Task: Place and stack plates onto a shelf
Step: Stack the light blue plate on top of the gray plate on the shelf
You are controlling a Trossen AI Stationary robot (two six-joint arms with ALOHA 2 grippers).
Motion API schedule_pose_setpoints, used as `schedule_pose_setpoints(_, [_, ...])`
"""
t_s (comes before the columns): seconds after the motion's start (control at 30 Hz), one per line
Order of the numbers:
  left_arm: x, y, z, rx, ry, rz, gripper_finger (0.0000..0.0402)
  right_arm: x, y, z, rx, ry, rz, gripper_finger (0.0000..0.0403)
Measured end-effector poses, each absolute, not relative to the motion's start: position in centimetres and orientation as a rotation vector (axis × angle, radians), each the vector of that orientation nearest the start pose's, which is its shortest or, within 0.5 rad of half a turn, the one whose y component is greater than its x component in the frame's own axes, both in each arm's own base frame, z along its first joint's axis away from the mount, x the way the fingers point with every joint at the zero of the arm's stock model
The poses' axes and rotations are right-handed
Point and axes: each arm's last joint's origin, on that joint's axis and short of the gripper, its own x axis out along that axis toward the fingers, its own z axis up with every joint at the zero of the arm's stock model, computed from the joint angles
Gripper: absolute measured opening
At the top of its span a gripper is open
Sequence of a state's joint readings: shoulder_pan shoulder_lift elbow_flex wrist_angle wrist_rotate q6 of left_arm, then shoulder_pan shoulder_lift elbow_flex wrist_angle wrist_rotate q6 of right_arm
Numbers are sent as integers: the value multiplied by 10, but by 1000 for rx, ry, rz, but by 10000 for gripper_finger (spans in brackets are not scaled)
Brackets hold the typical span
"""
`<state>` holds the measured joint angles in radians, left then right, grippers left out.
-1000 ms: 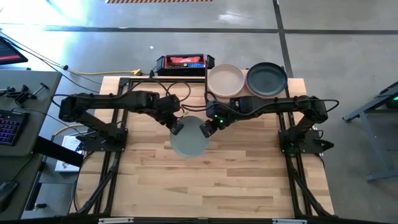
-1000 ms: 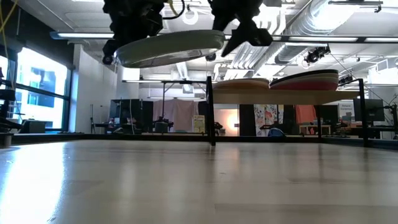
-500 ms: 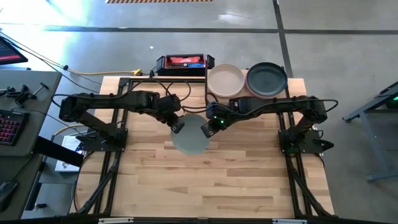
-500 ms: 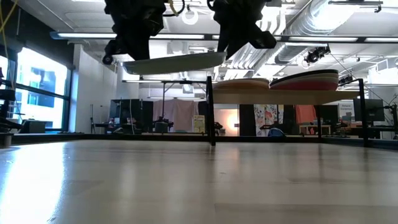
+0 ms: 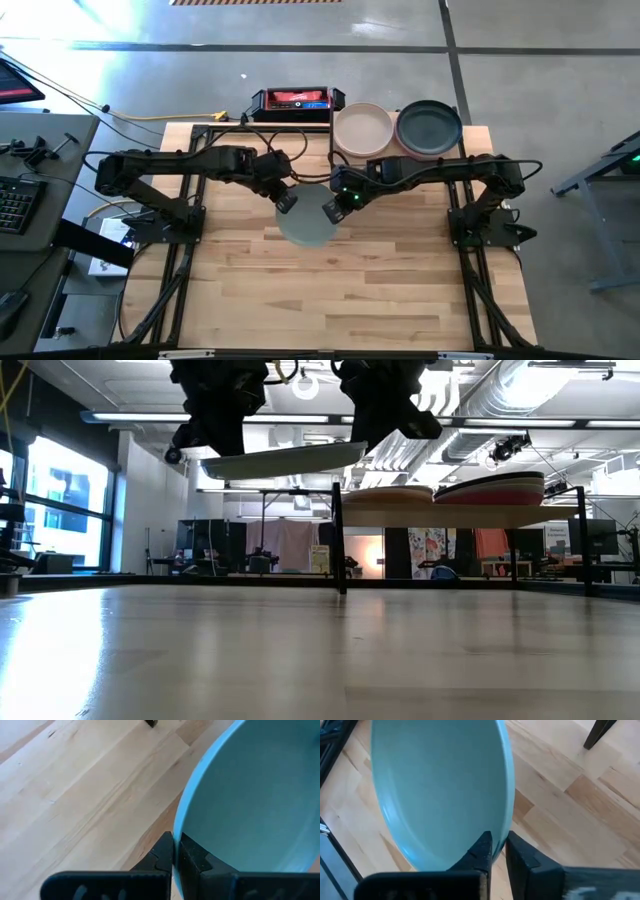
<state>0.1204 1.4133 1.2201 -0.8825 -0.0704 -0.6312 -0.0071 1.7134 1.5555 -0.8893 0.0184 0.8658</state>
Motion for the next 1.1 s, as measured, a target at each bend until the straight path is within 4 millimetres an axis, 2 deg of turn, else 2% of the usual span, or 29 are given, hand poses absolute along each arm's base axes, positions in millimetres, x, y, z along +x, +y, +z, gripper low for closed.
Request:
schedule_pose_setpoints(0.2, [275, 35, 292, -576, 984, 493, 12, 357, -3, 301, 773, 970, -483, 3])
schedule_pose_setpoints(0.8, [286, 34, 299, -615, 879, 358, 104, 357, -4, 301, 760, 970, -497, 0])
schedule_pose_setpoints(1.1, [278, 39, 308, -658, 853, 315, 111, 348, -6, 296, 734, 1069, -534, 0])
